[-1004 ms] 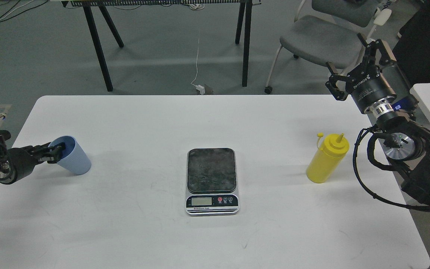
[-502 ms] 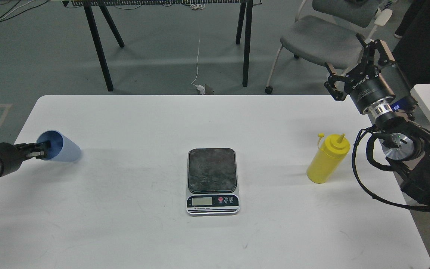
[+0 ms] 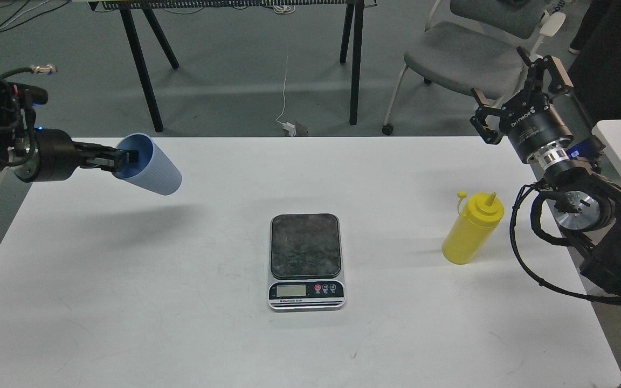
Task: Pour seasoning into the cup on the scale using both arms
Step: 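Lift the blue cup and carry it over the scale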
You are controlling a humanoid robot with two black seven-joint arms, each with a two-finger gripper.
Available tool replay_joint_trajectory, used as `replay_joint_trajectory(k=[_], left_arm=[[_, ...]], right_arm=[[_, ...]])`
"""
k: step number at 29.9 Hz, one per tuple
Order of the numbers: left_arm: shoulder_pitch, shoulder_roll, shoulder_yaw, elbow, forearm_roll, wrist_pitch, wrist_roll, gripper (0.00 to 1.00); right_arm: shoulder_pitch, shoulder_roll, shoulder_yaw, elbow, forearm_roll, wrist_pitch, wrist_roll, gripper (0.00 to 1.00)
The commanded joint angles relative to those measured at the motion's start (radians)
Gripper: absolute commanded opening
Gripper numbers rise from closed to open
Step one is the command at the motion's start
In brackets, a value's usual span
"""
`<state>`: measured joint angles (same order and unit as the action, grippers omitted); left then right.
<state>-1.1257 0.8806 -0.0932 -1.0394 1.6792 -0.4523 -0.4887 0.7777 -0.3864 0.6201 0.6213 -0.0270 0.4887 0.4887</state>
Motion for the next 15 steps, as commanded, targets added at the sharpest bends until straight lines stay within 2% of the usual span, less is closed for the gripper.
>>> replay_joint_trajectory(k=[1,7,12,15], left_arm=[[-0.089,-0.093,0.0,-0.042,0.112,-0.036,0.0,0.04],[-0.169,-0.238,0.001,-0.062,0.186,-0.036,0.0,0.04],[-0.164,-0.342,0.004,-0.116,0.278,-0.036,0.0,0.05],[-0.164,-0.39,0.056,-0.122,0.33,-0.036,0.0,0.05]], right_arm=[[0.0,-0.005,0.004,0.001,0.001,0.0,0.0,0.99],[-0.009,-0.011,0.006,0.014,0.001,0.0,0.0,0.99],[-0.011,-0.014,0.006,0.015,0.001,0.0,0.0,0.99],[-0.011,-0.014,0.006,0.015,0.001,0.0,0.0,0.99]])
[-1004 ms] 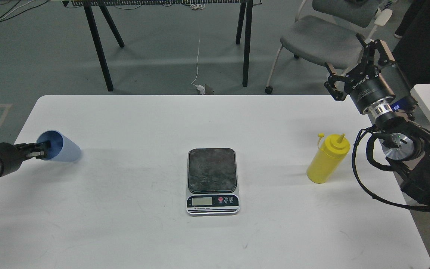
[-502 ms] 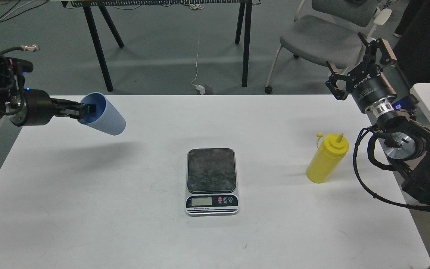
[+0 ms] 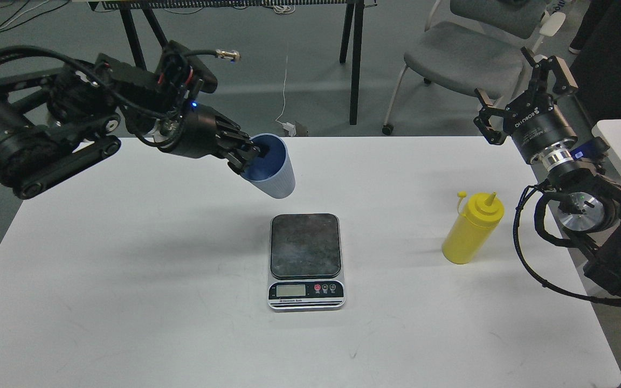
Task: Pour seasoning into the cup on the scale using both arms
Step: 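Lift the blue cup and carry it over the scale, then lower the blue cup onto the scale and open the left gripper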
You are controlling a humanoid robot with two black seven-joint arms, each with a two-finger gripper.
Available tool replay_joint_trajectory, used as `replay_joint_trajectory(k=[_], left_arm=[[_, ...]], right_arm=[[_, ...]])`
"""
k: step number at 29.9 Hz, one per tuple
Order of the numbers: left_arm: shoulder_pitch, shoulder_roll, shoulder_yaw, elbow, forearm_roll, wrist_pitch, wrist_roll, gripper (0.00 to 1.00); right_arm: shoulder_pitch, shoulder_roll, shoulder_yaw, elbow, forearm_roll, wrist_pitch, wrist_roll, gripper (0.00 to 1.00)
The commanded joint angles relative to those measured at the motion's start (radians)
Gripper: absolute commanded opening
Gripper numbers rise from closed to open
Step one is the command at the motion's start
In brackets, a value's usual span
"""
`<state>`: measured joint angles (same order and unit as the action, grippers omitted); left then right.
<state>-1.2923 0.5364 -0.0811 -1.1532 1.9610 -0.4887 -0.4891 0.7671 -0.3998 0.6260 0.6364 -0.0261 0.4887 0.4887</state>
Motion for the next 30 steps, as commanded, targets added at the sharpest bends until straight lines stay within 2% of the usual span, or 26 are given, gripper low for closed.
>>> replay_joint_trajectory(k=[1,12,18,30], left_arm=[[0.002,-0.05,0.058,-0.008,0.053,0.0,0.0,0.05],[0.01,-0.076,0.078,-0.007,0.059,0.0,0.0,0.05],[0.008,-0.134,0.101,0.012,0.055,0.0,0.0,0.05],[0.022,-0.271,0.109,0.13,0.056,0.0,0.0,0.06]], right_arm=[[0.0,-0.001,-0.002,0.0,0.0,0.0,0.0,0.99],[-0.008,0.01,-0.006,-0.001,0.0,0.0,0.0,0.99],[-0.014,0.013,-0.006,0.0,0.0,0.0,0.0,0.99],[-0.019,-0.005,0.001,0.0,0.0,0.0,0.0,0.99]])
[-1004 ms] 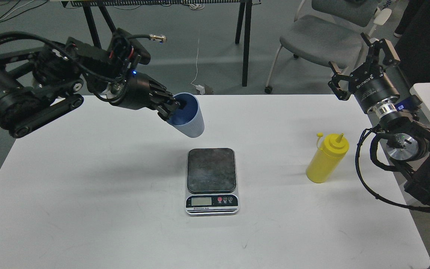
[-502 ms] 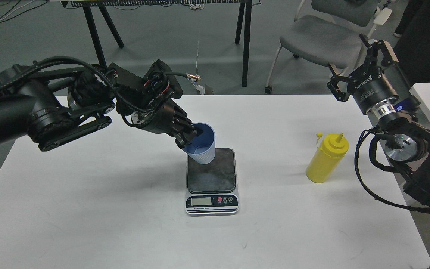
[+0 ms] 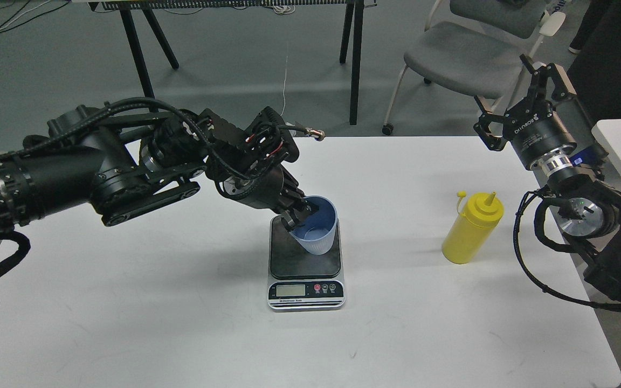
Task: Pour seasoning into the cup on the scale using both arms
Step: 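Lower the blue cup onto the scale and open the left gripper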
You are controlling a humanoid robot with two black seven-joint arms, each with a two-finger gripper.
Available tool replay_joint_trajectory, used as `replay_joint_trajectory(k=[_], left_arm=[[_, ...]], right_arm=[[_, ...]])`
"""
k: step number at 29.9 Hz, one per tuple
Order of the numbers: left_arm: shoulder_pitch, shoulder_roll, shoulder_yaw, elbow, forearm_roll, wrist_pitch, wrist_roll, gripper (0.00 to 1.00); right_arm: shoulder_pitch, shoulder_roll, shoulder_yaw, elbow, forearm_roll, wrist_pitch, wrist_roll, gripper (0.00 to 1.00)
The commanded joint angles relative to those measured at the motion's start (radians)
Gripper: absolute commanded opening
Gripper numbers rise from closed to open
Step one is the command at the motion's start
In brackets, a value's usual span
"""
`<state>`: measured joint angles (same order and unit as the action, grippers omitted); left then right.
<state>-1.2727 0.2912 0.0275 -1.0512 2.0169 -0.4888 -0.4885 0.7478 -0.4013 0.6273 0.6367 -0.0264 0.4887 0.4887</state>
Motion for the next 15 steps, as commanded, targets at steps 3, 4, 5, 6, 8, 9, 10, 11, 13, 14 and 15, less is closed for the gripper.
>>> replay_joint_trajectory(k=[3,4,5,6,8,9,10,11,13,14,15], left_arm=[[0.009,-0.03,0.002,0.062,0.003,0.0,0.0,0.06],[0.012,-0.032,0.002,0.066,0.003,0.0,0.0,0.06],[0.015,-0.032,0.002,0.069,0.006,0.0,0.0,0.06],[0.015,-0.032,0.008,0.069,0.016,0.0,0.0,0.06],[0.012,-0.032,0.032,0.071,0.026,0.0,0.0,0.06],[0.012,-0.032,0.04,0.071,0.028,0.0,0.0,0.06],[0.012,-0.032,0.041,0.071,0.028,0.0,0.0,0.06],[0.012,-0.032,0.041,0.073,0.028,0.0,0.0,0.06],[0.012,-0.032,0.041,0.074,0.026,0.0,0.0,0.06],[0.012,-0.034,0.041,0.076,0.026,0.0,0.0,0.06],[0.012,-0.034,0.04,0.082,0.026,0.0,0.0,0.07]], right_arm=[[0.001,-0.004,0.0,0.003,0.0,0.0,0.0,0.99],[-0.001,-0.004,0.002,0.006,0.0,0.0,0.0,0.99],[0.001,-0.004,0.002,0.009,0.0,0.0,0.0,0.99],[-0.001,-0.004,0.002,0.012,0.0,0.0,0.0,0.99],[-0.001,-0.004,0.002,0.014,0.0,0.0,0.0,0.99],[-0.001,-0.004,0.002,0.014,0.0,0.0,0.0,0.99],[-0.001,-0.004,0.002,0.014,0.0,0.0,0.0,0.99],[-0.001,-0.004,0.002,0.014,0.0,0.0,0.0,0.99],[-0.001,-0.004,0.002,0.014,0.0,0.0,0.0,0.99],[-0.001,-0.004,0.002,0.014,0.0,0.0,0.0,0.99],[-0.001,-0.004,0.002,0.014,0.0,0.0,0.0,0.99]])
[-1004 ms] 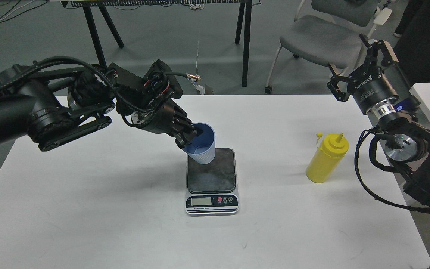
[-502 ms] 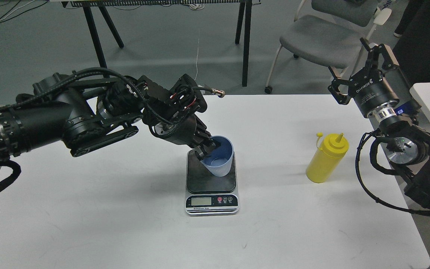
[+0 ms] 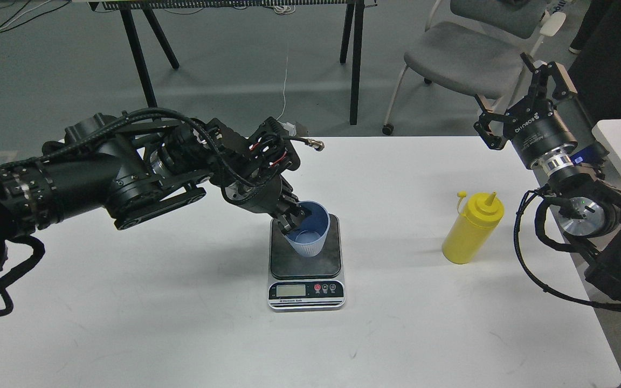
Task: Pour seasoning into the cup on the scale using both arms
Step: 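Lower the blue cup onto the scale and open the left gripper, then withdraw the left gripper up and away from the cup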
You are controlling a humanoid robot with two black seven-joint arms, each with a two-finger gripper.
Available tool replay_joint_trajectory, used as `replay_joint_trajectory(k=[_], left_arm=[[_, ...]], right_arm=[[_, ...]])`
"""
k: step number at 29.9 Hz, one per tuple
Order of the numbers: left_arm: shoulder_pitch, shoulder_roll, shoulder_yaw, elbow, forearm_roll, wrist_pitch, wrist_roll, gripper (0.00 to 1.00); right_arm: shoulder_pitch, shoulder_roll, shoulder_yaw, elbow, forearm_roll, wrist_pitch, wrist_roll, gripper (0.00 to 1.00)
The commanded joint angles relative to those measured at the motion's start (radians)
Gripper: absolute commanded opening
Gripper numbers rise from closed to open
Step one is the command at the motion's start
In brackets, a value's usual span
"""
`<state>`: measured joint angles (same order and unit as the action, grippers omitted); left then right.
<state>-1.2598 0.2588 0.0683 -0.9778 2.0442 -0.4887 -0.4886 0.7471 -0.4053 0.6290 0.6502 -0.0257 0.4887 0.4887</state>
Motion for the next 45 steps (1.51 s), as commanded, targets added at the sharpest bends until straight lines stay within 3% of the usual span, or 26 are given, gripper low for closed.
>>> replay_joint_trajectory(k=[1,12,20,32,38,45], left_arm=[[0.0,-0.003,-0.001,0.011,-0.001,0.0,0.0,0.07],[0.003,-0.03,-0.012,0.027,-0.018,0.0,0.0,0.2],[0.007,-0.029,-0.016,0.027,-0.094,0.0,0.0,0.52],[-0.124,0.033,-0.05,0.1,-0.315,0.0,0.0,0.56],[-0.15,0.157,-0.16,0.143,-0.634,0.0,0.0,0.57],[0.002,0.244,-0.283,0.434,-1.451,0.0,0.0,0.7]], right_arm=[[0.0,0.0,0.0,0.0,0.0,0.0,0.0,0.99],[0.0,0.0,-0.002,0.0,0.0,0.0,0.0,0.99],[0.0,0.0,-0.002,0.0,0.0,0.0,0.0,0.99],[-0.002,0.0,0.0,0.002,0.0,0.0,0.0,0.99],[-0.031,-0.064,0.043,0.028,0.013,0.0,0.0,0.99],[-0.089,-0.246,0.06,0.058,0.2,0.0,0.0,0.99]])
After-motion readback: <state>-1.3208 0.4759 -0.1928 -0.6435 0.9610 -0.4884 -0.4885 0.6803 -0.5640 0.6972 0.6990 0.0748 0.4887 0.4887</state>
